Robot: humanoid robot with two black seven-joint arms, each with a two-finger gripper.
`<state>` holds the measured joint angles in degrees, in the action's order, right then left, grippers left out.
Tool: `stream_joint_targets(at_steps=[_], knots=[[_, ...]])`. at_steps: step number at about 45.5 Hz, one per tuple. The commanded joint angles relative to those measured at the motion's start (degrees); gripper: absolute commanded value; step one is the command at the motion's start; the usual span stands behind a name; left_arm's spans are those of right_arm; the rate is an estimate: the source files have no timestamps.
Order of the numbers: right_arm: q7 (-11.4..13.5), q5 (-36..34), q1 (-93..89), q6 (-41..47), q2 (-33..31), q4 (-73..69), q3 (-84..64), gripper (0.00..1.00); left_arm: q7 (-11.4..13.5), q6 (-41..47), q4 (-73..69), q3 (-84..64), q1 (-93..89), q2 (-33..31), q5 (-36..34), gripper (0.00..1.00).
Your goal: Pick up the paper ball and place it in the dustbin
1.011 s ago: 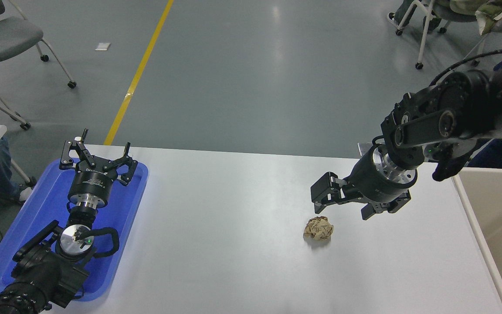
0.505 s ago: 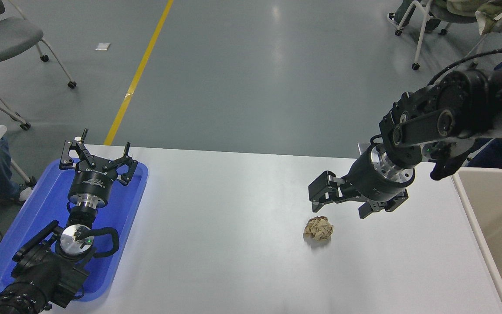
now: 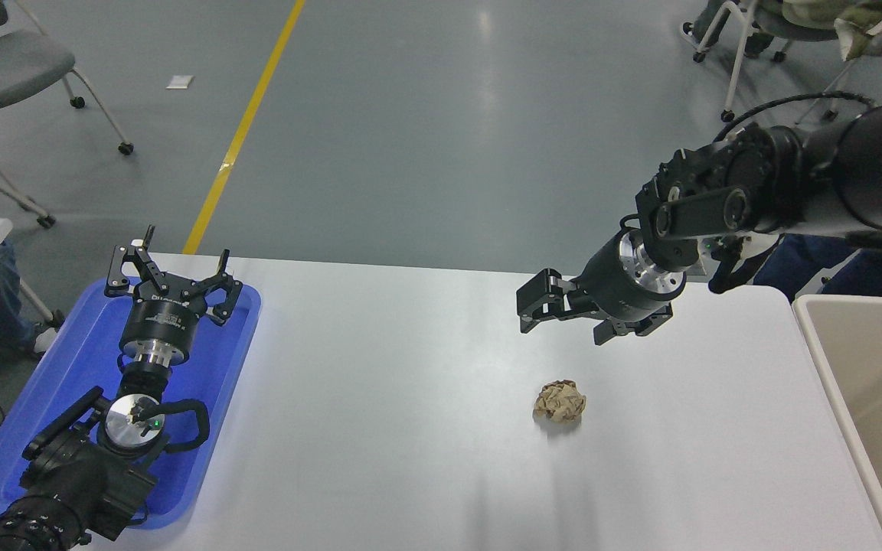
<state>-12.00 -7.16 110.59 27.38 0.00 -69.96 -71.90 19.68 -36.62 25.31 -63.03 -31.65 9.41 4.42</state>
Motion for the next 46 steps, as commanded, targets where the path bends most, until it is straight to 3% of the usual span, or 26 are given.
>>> stream_joint_targets(at_steps=[1, 20, 46], knots=[[0.05, 3.38, -7.41, -3.21, 0.0, 6.07, 0.0, 1.0, 0.0, -0.03, 0.0, 0.01, 0.01, 0.0, -0.02, 1.0], [-0.04, 4.08, -19.88, -11.12, 0.0, 12.13, 2.73, 1.0, 0.0, -0.03, 0.09, 0.01, 0.01, 0.0, -0.02, 1.0], [-0.13, 12.34, -32.54, -15.69, 0.0, 21.62, 5.1, 1.0, 0.0, -0.12, 0.09, 0.01, 0.01, 0.0, -0.02, 1.0]])
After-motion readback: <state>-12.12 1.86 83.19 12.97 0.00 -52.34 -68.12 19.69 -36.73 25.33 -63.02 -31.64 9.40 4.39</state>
